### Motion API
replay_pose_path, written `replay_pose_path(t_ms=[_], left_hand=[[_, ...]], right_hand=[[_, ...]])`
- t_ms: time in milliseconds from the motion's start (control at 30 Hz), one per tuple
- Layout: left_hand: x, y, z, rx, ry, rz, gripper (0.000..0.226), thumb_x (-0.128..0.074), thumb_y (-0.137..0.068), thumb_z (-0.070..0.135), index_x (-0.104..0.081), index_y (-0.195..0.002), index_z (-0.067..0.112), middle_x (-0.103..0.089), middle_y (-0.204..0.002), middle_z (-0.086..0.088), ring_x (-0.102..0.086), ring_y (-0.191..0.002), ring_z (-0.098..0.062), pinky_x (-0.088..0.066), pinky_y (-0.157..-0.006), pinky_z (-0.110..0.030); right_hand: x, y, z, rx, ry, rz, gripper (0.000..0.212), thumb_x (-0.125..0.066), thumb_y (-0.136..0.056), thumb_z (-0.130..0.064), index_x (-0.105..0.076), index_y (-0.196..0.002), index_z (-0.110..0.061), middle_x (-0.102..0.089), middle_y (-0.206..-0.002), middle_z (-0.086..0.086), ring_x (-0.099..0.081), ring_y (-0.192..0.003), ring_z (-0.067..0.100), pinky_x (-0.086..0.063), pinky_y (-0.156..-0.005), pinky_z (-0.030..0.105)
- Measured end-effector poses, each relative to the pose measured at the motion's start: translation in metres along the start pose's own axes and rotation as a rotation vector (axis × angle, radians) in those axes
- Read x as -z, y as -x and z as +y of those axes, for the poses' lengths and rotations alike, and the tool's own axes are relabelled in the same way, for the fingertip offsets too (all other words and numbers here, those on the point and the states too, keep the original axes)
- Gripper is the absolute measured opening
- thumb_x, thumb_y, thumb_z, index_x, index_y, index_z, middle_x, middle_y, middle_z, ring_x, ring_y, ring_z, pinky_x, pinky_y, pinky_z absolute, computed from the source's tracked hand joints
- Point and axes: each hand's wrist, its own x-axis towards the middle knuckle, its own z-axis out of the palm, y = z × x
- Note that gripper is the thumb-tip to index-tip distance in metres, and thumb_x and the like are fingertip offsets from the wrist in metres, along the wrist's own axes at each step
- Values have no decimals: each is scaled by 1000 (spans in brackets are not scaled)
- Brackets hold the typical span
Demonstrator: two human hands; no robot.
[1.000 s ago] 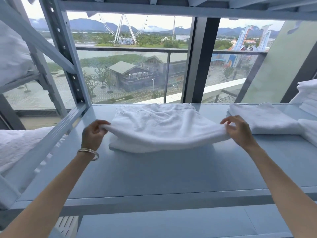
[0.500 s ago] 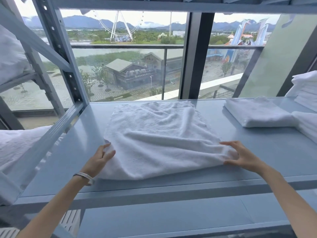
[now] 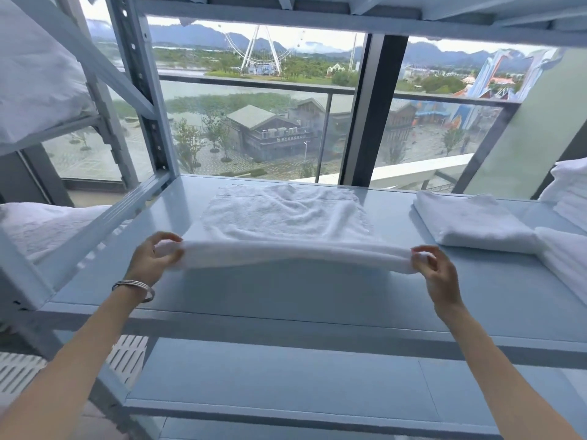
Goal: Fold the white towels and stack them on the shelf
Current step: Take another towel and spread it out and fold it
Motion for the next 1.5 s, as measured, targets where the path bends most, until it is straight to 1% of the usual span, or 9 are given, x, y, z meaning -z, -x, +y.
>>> replay_pose_path(t_ms=[233,433,567,800,1000,1133,1233,1400,1500], left_hand=[[-19,22,-17,196,-659,-386,10,-63,-83,13,-63,-80,23,-65,-96,-1,-59,-97,-23,-39,-79,-22],[-34,42,8,-46,-1197,-76,26,-51,-85,11,-64,-105,23,-49,-125,-9,-47,-109,-32,-40,-89,-39],[-107,84,51,-63,-1032,-422,39,-35,-96,44,-48,-128,25,-40,-139,-3,-36,-125,-31,-37,-99,-42],[-120,55,28,102,-1056,-891,82,-28,-72,86,13,-137,57,31,-150,15,26,-138,-35,-2,-97,-76],[-84,-20,10,60,-1215,-877,70,-37,-83,71,5,-138,59,23,-153,14,22,-140,-35,2,-102,-73],[-102,-25,41,-107,-1396,-438,54,-43,-92,21,-27,-141,36,-13,-155,-6,-9,-140,-43,-15,-108,-63],[-138,6,35,21,-948,-623,60,-38,-92,49,-25,-142,19,-25,-151,-9,-23,-137,-38,-25,-107,-55],[-124,8,-2,-65,-975,-837,133,-2,-29,102,17,-144,39,26,-153,11,25,-140,-29,11,-106,-63],[-89,-47,-18,-119,-1083,-932,107,-26,-57,94,16,-142,46,23,-152,16,19,-142,-27,5,-107,-67]], right_hand=[[21,23,26,-217,678,-424,19,-57,-85,-17,-57,-74,-32,-60,-74,0,-57,-79,23,-38,-65,28],[16,25,24,197,841,-328,17,-62,-83,-18,-63,-100,-21,-51,-116,-1,-57,-101,22,-45,-79,35],[-23,29,19,609,807,-646,25,-56,-88,-28,-65,-111,-25,-51,-132,-2,-49,-121,24,-41,-99,40],[-47,24,15,414,1083,-781,42,-41,-93,-47,-40,-135,-45,-31,-146,-21,-33,-125,17,-36,-103,32],[-91,55,-18,509,795,-922,61,-27,-76,-77,-60,-117,-45,-56,-122,-22,-36,-107,11,-32,-97,24],[-129,19,-19,451,745,-724,61,-28,-82,-71,-56,-125,-38,-52,-134,-11,-33,-125,16,-29,-105,38],[-146,0,0,351,1016,-759,45,-31,-96,-48,-40,-138,-34,-35,-149,-2,-27,-135,25,-24,-111,40],[-160,22,-13,377,1187,-698,50,-32,-97,-46,-28,-144,-31,-28,-148,3,-31,-122,33,-31,-103,39],[-177,39,-26,418,1019,-736,43,-39,-96,-43,-44,-136,-29,-41,-134,5,-37,-119,31,-38,-97,39]])
